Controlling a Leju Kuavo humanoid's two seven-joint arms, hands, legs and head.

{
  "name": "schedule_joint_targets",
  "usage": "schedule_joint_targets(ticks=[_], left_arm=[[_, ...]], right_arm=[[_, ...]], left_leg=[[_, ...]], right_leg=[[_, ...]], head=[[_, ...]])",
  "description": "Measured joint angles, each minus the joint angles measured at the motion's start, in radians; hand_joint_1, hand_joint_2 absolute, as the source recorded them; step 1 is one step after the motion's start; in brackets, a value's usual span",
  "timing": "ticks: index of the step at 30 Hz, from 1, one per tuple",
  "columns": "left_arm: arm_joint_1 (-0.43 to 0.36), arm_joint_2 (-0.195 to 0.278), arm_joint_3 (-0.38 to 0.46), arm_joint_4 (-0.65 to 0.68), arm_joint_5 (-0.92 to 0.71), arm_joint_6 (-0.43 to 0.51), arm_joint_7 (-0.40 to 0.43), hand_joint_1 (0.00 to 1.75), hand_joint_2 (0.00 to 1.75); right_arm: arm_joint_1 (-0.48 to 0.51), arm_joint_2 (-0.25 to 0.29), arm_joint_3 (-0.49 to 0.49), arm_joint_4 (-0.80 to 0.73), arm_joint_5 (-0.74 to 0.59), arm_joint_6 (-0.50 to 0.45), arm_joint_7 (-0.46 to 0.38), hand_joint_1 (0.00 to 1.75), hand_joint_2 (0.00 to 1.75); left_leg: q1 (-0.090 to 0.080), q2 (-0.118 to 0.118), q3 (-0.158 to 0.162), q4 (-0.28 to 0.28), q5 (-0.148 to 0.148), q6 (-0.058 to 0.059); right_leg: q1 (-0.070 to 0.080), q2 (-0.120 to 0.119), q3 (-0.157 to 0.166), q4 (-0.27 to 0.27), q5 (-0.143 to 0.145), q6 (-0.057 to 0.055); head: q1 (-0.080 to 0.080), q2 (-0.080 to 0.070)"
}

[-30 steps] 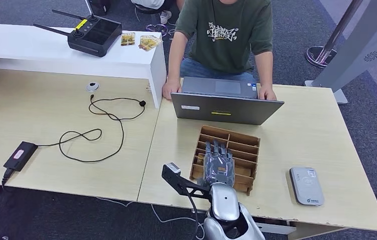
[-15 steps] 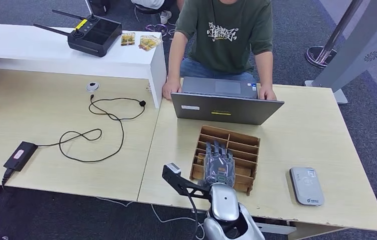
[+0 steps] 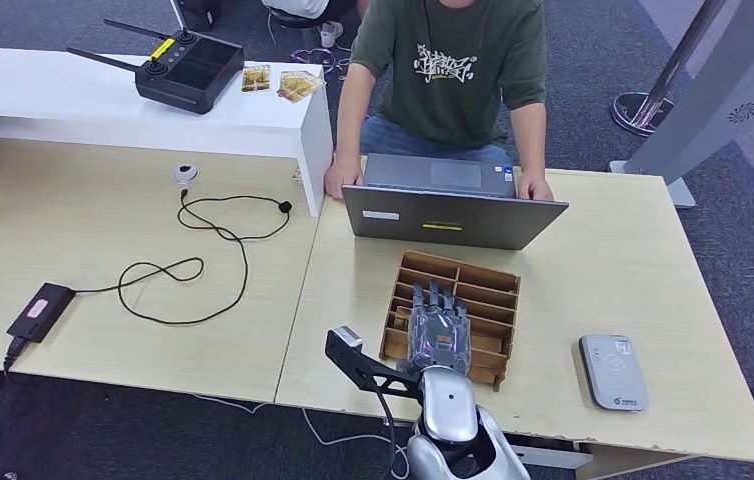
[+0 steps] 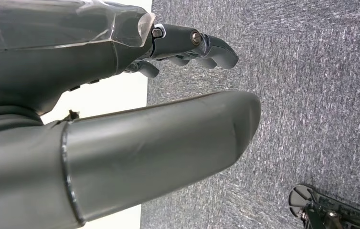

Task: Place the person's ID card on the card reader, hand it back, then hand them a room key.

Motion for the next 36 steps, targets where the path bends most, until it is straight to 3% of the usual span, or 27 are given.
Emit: schedule_joint_targets(ticks=[30,32,36], left_arm=[[-0.001,0.000,0.000,0.000,-0.006,0.000,0.001,0.00,0.00],[-0.001,0.000,0.000,0.000,-0.006,0.000,0.001,0.00,0.00],[-0.001,0.000,0.000,0.000,-0.006,0.000,0.001,0.00,0.00]], right_arm=[[-0.004,0.003,0.000,0.043,0.000,0.000,0.000,0.01,1.75],[-0.004,0.003,0.000,0.043,0.000,-0.001,0.000,0.17,1.75],[-0.004,0.003,0.000,0.043,0.000,-0.002,0.000,0.63,1.75]], left_leg=[[0.000,0.000,0.000,0.000,0.000,0.000],[0.000,0.000,0.000,0.000,0.000,0.000],[0.000,0.000,0.000,0.000,0.000,0.000]], right_leg=[[0.000,0.000,0.000,0.000,0.000,0.000],[0.000,0.000,0.000,0.000,0.000,0.000],[0.000,0.000,0.000,0.000,0.000,0.000]], head=[[0.000,0.000],[0.000,0.000],[0.000,0.000]])
